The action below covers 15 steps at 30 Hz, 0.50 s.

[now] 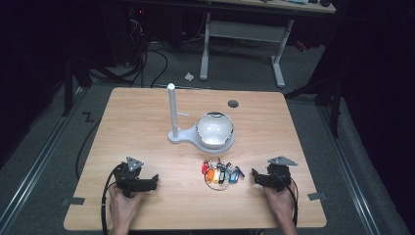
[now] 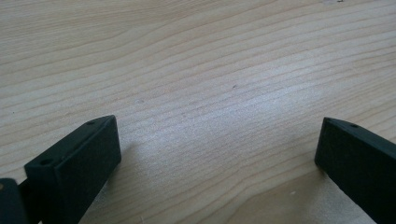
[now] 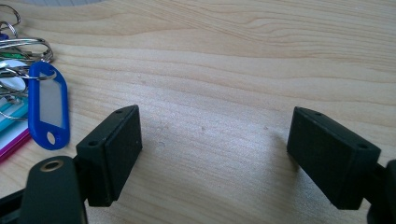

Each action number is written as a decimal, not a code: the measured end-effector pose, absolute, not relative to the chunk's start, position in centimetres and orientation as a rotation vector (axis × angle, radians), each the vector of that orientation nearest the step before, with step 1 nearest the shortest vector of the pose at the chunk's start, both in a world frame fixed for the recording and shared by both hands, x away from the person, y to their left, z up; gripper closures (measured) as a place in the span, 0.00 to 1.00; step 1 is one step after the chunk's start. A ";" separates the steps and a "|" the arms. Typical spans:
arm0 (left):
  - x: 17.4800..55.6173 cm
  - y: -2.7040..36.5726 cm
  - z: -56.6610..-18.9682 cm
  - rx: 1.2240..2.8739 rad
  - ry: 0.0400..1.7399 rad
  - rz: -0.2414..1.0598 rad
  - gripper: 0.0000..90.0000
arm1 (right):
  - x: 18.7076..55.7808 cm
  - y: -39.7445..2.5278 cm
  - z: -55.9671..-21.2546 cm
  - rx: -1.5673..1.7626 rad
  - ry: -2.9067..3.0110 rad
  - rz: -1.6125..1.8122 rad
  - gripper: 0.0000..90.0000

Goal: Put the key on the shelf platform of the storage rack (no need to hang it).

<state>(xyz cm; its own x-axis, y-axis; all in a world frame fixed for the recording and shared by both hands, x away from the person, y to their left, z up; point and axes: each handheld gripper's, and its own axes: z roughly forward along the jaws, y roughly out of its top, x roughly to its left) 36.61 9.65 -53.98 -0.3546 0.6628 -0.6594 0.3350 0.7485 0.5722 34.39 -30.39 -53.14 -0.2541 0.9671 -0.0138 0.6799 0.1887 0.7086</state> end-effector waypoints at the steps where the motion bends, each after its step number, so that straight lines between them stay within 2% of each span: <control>1: 36.6 9.6 -54.0 0.758 1.967 0.421 0.01 | 34.4 -30.4 -53.1 1.538 2.006 0.821 0.20; 7: 36.5 9.6 -54.0 0.767 1.961 0.419 0.01 | 34.4 -30.4 -53.1 1.535 2.005 0.824 0.21; 15: 36.5 9.6 -54.0 0.777 1.955 0.419 0.01 | 34.2 -30.8 -53.0 1.533 1.998 0.827 0.33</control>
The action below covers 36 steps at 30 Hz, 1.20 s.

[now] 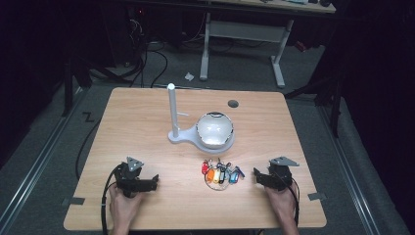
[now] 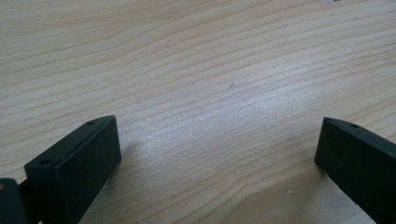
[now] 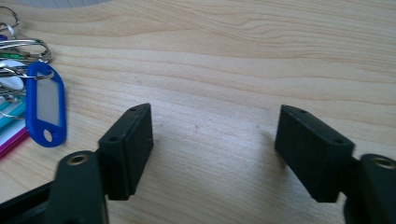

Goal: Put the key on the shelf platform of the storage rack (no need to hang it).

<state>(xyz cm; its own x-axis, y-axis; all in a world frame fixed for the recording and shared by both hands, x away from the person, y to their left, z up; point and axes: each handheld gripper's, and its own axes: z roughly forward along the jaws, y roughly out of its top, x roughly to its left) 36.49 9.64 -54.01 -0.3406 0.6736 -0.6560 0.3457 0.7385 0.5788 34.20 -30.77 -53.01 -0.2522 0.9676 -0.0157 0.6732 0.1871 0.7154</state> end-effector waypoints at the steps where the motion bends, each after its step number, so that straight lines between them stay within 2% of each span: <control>1: 36.5 9.6 -54.0 0.777 1.955 0.419 0.01 | 34.2 -30.8 -53.0 1.532 1.996 0.825 0.34; 6: 36.5 9.6 -54.0 0.781 1.953 0.417 0.01 | 34.1 -31.1 -52.9 1.539 1.988 0.825 0.43; 11: 36.5 9.6 -54.0 0.782 1.952 0.418 0.01 | 33.7 -31.4 -52.6 1.531 1.981 0.854 0.48; 23: 36.5 9.6 -54.0 0.781 1.954 0.419 0.01 | 32.9 -30.7 -50.8 1.450 2.015 0.961 0.50; 36: 36.4 9.6 -54.0 0.784 1.952 0.418 0.01 | 33.6 -27.1 -49.8 1.337 2.116 1.029 0.50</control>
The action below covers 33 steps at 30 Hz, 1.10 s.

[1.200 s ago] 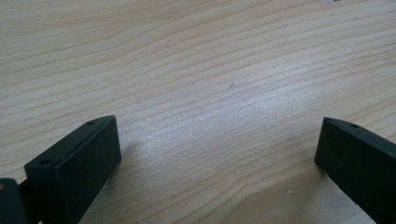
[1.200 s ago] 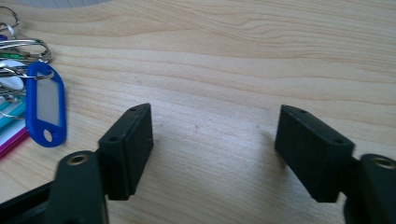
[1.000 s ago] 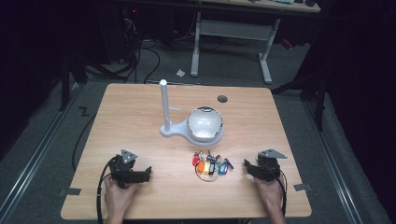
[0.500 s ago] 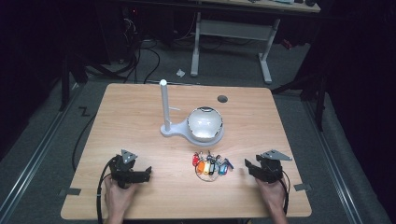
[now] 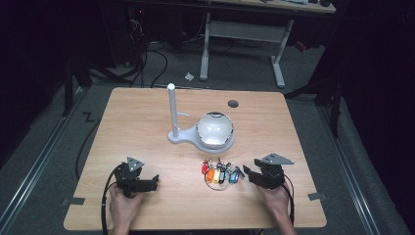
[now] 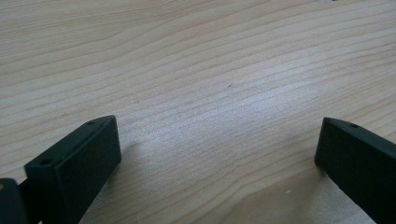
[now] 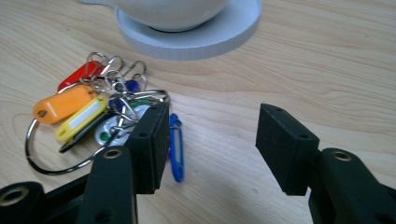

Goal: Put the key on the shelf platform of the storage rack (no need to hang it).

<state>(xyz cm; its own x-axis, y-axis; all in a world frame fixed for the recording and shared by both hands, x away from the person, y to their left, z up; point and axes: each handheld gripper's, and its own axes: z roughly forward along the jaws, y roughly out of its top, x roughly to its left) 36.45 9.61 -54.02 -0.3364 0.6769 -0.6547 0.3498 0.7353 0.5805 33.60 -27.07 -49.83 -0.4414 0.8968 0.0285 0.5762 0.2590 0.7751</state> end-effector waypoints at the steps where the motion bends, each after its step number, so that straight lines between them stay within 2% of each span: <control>1: 36.4 9.6 -54.0 0.785 1.951 0.418 0.01 | 33.7 -26.9 -49.8 1.328 2.125 1.029 0.50; 21: 36.4 9.5 -54.0 0.774 1.960 0.413 0.01 | 35.1 -21.2 -50.9 1.199 2.311 1.053 0.48; 33: 36.4 9.5 -54.0 0.770 1.963 0.411 0.01 | 36.2 -20.2 -51.8 1.186 2.358 0.991 0.47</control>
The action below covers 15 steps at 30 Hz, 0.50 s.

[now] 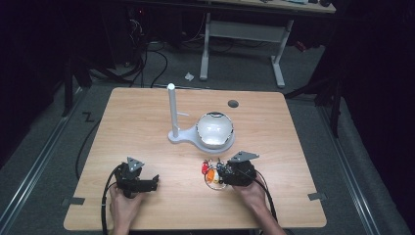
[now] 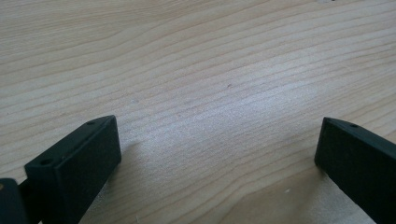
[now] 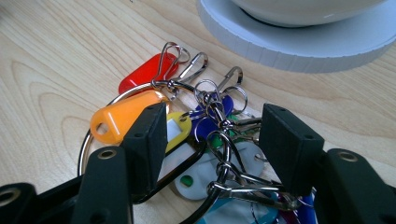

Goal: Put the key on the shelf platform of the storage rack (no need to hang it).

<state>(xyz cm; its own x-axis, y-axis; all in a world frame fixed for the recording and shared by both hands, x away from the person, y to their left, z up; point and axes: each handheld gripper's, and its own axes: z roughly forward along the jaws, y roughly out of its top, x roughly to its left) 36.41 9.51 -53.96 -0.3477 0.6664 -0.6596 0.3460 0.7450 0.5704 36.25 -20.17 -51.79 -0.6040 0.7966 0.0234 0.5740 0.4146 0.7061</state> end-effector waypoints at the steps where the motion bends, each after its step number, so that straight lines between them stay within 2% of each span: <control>1: 36.4 9.5 -54.0 0.771 1.963 0.411 0.01 | 36.3 -20.1 -51.9 1.191 2.361 0.987 0.47; 7: 36.4 9.5 -54.0 0.777 1.956 0.415 0.01 | 37.0 -20.0 -52.2 1.227 2.372 1.002 0.54; 15: 36.4 9.5 -54.0 0.775 1.958 0.414 0.01 | 37.2 -20.1 -52.1 1.185 2.373 0.994 0.75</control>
<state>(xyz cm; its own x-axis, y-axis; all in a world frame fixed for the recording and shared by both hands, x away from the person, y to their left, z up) 36.40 9.53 -53.99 -0.3426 0.6705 -0.6581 0.3466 0.7413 0.5748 37.22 -20.13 -52.08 -0.6110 0.7910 0.0321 0.5778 0.4179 0.7011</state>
